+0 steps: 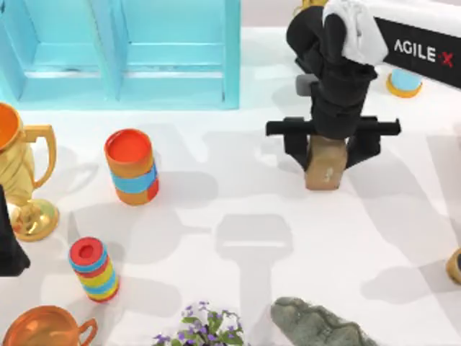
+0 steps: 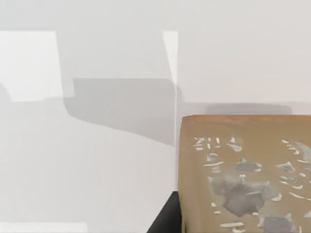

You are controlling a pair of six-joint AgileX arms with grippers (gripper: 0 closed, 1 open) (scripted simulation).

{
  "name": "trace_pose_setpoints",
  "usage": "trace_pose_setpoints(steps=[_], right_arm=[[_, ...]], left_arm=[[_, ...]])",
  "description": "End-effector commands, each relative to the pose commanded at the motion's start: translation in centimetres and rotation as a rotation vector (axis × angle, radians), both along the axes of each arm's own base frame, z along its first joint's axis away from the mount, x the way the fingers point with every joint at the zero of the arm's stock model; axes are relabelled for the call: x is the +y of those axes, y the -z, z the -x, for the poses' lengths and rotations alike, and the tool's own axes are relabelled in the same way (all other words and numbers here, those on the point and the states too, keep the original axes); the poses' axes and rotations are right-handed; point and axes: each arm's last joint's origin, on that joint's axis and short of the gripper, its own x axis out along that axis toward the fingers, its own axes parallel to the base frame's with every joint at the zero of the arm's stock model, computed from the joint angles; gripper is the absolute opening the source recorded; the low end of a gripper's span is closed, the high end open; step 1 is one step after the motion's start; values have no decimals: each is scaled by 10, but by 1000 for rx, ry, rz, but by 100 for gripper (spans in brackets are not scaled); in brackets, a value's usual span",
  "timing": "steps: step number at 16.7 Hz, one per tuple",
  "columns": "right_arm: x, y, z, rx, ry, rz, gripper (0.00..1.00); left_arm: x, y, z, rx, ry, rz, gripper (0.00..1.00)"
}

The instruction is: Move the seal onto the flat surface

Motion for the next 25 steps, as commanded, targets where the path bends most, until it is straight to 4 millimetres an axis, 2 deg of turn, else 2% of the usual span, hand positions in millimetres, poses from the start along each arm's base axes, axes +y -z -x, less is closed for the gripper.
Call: trace_pose_setpoints(steps=[9,20,23,25], right_arm=[[0,0,0,0,0,0,98],[-1,-2,-1,3,4,3,100],[2,-14,-7,18,9,16,100],[6,-30,-12,24,10,21,100]], left_arm=[[0,0,0,0,0,0,100],[0,0,0,0,0,0,100],[0,0,0,0,0,0,100],[0,0,0,0,0,0,100]])
